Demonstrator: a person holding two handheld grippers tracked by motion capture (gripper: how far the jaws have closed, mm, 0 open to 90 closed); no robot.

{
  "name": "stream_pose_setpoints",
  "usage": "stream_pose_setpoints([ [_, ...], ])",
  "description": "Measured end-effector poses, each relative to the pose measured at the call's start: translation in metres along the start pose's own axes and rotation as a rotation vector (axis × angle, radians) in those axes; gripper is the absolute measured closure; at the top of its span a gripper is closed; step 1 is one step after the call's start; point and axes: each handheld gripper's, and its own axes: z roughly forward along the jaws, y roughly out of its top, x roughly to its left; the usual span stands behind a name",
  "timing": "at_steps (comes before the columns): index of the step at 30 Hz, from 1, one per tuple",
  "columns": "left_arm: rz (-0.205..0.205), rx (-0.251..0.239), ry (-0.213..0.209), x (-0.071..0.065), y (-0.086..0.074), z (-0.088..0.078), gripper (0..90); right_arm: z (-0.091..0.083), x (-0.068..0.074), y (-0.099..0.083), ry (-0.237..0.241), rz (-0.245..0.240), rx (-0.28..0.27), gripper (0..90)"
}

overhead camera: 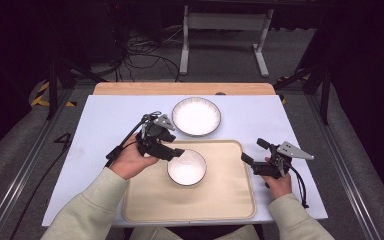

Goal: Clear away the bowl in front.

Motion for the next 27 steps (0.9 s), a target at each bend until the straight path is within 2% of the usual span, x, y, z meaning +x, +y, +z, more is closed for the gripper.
stream_pose_setpoints([
  [2, 0.006, -0.021, 0.005, -0.002, -0.003, -0.004, 35.7, 0.0, 0.0, 0.0, 0.001, -0.003, 0.0, 2.4],
  [3, 0.02, -0.045, 0.017, -0.005, -0.007, -0.008, 30.9, 0.001, 0.0, 0.0, 0.005, -0.004, 0.003, 2.4],
  [5, 0.022, -0.054, 0.017, -0.006, -0.009, -0.01, 29.4, 0.001, 0.0, 0.0, 0.006, -0.007, 0.004, 2.4],
  [9, 0.028, -0.106, 0.016, -0.009, -0.018, -0.018, 25.3, 0.001, 0.001, 0.0, 0.015, -0.009, 0.006, 2.4],
  [11, 0.019, -0.127, -0.007, -0.009, -0.022, -0.021, 24.2, 0.001, 0.001, 0.0, 0.018, -0.008, 0.005, 2.4],
  [14, 0.001, -0.18, -0.01, -0.009, -0.028, -0.025, 21.1, 0.001, 0.001, 0.0, 0.022, -0.005, 0.003, 2.4],
  [16, -0.001, -0.193, -0.005, -0.008, -0.029, -0.027, 18.2, 0.001, 0.001, 0.0, 0.022, -0.004, 0.003, 2.4],
  [18, -0.02, -0.243, 0.006, -0.007, -0.035, -0.03, 17.3, 0.001, 0.001, 0.0, 0.022, -0.003, 0.003, 2.5],
  [19, -0.02, -0.243, 0.006, -0.007, -0.035, -0.03, 17.2, 0.001, 0.001, 0.0, 0.021, -0.003, 0.002, 2.4],
  [23, -0.03, -0.312, 0.02, -0.005, -0.046, -0.036, 17.1, 0.0, 0.001, 0.0, 0.019, -0.005, -0.001, 2.1],
  [25, -0.045, -0.36, 0.022, -0.004, -0.055, -0.039, 17.1, -0.001, 0.002, 0.001, 0.005, -0.022, -0.009, 1.9],
  [26, -0.045, -0.36, 0.022, -0.004, -0.055, -0.039, 17.1, -0.001, 0.002, 0.001, 0.005, -0.022, -0.009, 1.9],
  [27, -0.045, -0.382, 0.032, -0.003, -0.058, -0.04, 17.1, -0.003, 0.003, 0.002, -0.007, -0.052, -0.024, 2.1],
])
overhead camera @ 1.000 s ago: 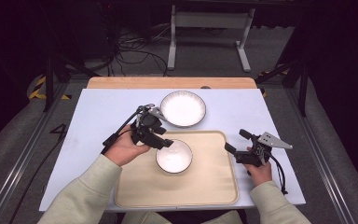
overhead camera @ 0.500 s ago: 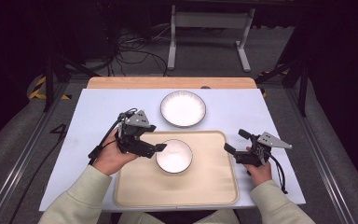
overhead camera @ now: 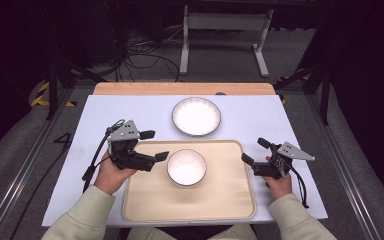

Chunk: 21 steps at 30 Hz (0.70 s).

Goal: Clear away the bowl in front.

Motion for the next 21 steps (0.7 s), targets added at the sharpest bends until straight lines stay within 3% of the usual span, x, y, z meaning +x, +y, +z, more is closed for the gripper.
stream_pose_setpoints([
  [8, -0.031, -0.108, 0.041, 0.008, -0.02, -0.018, 16.3, -0.001, 0.001, 0.001, -0.016, -0.034, -0.005, 0.3],
  [14, -0.066, -0.152, 0.084, 0.014, -0.034, -0.028, 15.7, -0.003, 0.001, 0.002, -0.021, -0.037, -0.009, 0.1],
  [16, -0.069, -0.167, 0.114, 0.016, -0.041, -0.031, 14.7, -0.005, 0.001, 0.003, -0.027, -0.04, -0.012, 0.0],
  [21, -0.078, -0.204, 0.144, 0.019, -0.054, -0.036, 13.3, -0.006, 0.001, 0.003, -0.031, -0.055, -0.016, 0.1],
])
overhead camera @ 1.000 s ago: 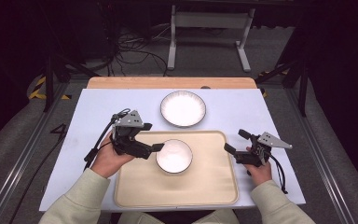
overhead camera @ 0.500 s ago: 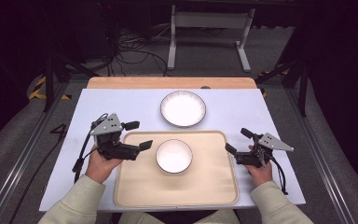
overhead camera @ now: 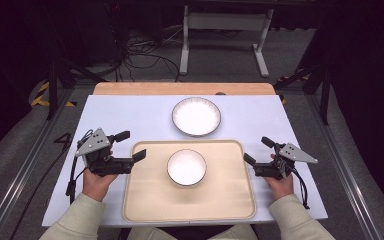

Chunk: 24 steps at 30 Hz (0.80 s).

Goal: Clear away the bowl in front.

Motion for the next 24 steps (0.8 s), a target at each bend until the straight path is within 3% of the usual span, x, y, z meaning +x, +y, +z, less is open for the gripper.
stream_pose_setpoints([
  [4, -0.037, -0.042, 0.022, 0.007, -0.012, -0.004, 11.1, -0.001, 0.001, 0.0, 0.005, -0.015, -0.007, 0.1],
  [10, -0.036, -0.061, 0.094, 0.019, -0.03, -0.009, 6.5, -0.003, 0.004, 0.001, 0.007, -0.056, -0.003, 0.1],
  [16, -0.05, -0.058, 0.079, 0.027, -0.044, -0.008, 3.2, -0.005, 0.007, 0.0, 0.008, -0.087, 0.003, 0.0],
  [18, -0.034, -0.032, 0.075, 0.03, -0.05, -0.006, 1.8, -0.007, 0.007, 0.0, 0.006, -0.094, -0.004, 0.0],
  [24, -0.035, -0.014, 0.058, 0.035, -0.065, -0.002, 0.5, -0.009, 0.006, -0.001, 0.005, -0.083, -0.015, 0.0],
])
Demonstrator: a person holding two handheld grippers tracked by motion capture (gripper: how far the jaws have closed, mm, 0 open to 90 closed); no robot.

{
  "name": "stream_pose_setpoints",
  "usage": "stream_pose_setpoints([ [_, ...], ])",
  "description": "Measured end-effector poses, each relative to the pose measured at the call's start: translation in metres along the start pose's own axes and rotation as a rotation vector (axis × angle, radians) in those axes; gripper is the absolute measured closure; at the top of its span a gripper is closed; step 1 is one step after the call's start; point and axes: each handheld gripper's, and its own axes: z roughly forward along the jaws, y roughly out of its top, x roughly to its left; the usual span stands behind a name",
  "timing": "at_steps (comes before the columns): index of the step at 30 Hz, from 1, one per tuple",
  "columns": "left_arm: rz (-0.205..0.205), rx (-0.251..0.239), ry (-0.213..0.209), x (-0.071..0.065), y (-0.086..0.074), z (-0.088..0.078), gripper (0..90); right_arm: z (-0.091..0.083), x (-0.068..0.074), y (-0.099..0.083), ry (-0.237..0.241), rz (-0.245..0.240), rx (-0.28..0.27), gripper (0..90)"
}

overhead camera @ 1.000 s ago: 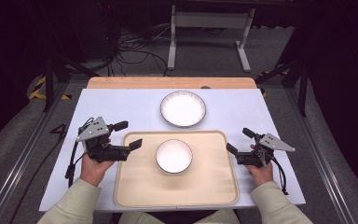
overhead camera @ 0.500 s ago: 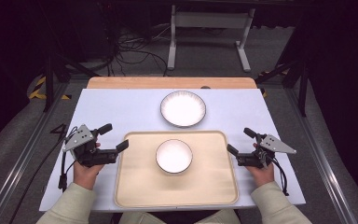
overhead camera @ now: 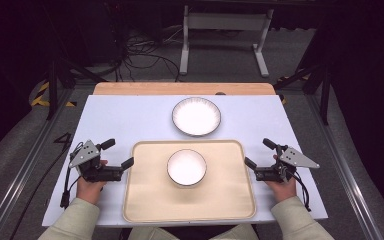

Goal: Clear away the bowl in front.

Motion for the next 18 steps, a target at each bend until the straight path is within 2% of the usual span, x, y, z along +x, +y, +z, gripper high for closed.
stream_pose_setpoints([
  [2, -0.007, 0.011, -0.006, 0.0014, -0.0051, 0.0018, 0.5, -0.0009, -0.0007, -0.0002, -0.001, 0.003, -0.001, 0.0],
  [4, -0.02, -0.008, -0.024, 0.0021, -0.0098, 0.0021, 0.8, -0.0014, -0.0011, -0.0005, -0.002, 0.009, -0.004, 0.0],
  [7, -0.014, -0.048, -0.026, 0.002, -0.0107, -0.0001, 1.8, -0.0018, -0.0015, -0.0009, -0.001, 0.01, -0.006, 0.0],
  [11, -0.035, -0.066, -0.033, 0.0025, -0.0121, -0.0022, 2.6, -0.0016, -0.0025, -0.0017, -0.002, 0.023, -0.006, 0.0],
  [18, -0.005, -0.073, -0.03, 0.0011, -0.0118, -0.0022, 2.5, -0.0007, -0.0027, -0.0023, -0.001, 0.022, -0.002, 0.0],
])
